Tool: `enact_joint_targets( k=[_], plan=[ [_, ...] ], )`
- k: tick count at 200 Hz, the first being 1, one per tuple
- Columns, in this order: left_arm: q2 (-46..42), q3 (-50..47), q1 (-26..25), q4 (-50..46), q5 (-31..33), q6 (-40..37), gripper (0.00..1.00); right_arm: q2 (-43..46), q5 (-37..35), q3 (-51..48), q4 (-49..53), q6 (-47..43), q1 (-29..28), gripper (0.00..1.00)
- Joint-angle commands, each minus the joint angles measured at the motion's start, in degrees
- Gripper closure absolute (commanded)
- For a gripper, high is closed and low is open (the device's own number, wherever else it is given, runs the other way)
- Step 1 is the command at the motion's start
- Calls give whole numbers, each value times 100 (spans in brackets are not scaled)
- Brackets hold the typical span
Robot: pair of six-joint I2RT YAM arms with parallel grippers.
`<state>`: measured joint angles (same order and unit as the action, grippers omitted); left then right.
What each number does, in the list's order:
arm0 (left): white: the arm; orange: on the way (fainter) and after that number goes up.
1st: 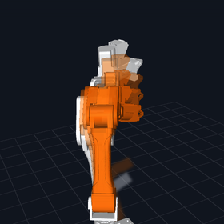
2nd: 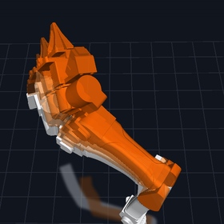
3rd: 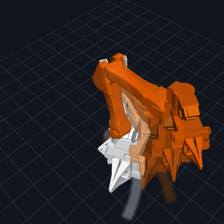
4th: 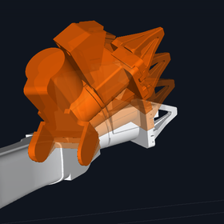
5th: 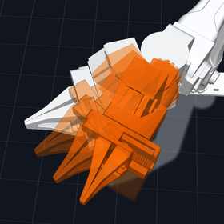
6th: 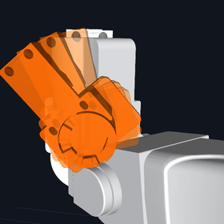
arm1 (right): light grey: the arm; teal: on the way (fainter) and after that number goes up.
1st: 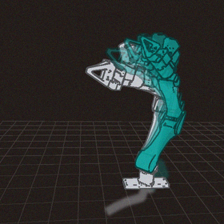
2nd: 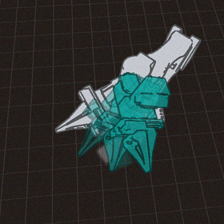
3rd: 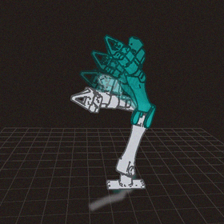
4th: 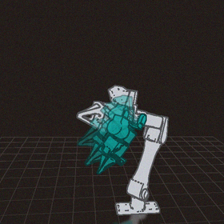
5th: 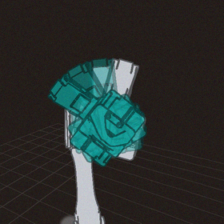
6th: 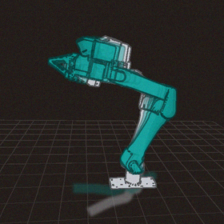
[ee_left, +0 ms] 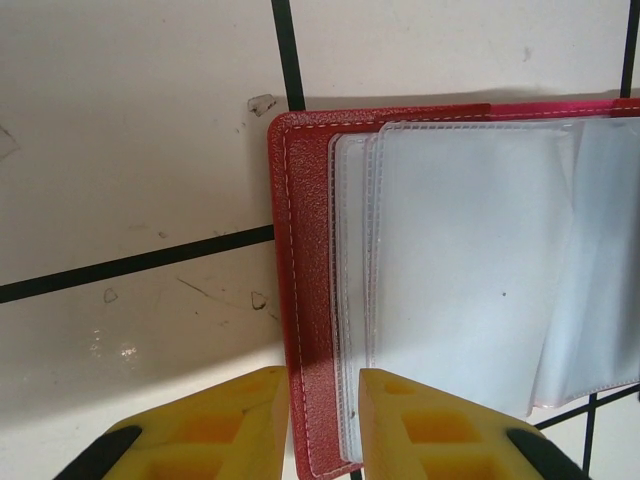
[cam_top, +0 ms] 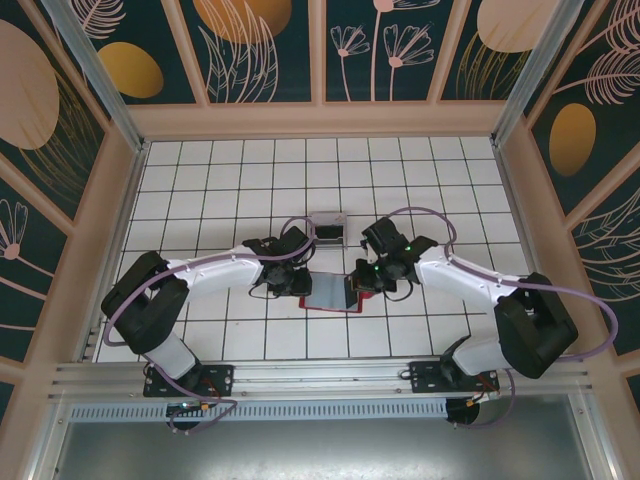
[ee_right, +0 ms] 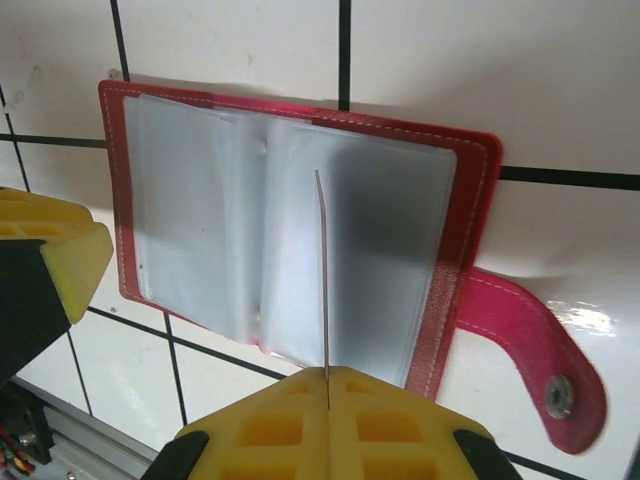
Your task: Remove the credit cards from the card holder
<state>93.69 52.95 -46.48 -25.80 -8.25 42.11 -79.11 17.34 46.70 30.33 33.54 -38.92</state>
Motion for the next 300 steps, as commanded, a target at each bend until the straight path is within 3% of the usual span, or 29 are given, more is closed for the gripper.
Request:
enact_joint_targets(
  k=[1,44,121,172,221,300],
  plan=[
    [-209,-28,-15,-121,155,1,73,-99,-442,472,533,-542,45,99],
    [-290,-204,2,75,219,20,73,-68,-1264,1036,386,-2064,64,100],
    [-456,-661,213,525,140,68,72,-886,-1125,2410,834,-6323,89,100],
    [-771,-998,368,676,148,196,72,-1441,-1178,3220,1035,-8442,76,100],
    [-1394,-1503,761,916,64,395,71,-2417,-792,4427,2003,-9404,99,100],
    [-1888,-1744,921,700,143,429,71,-3755,-992,5664,2720,-9619,179,100]
  ],
)
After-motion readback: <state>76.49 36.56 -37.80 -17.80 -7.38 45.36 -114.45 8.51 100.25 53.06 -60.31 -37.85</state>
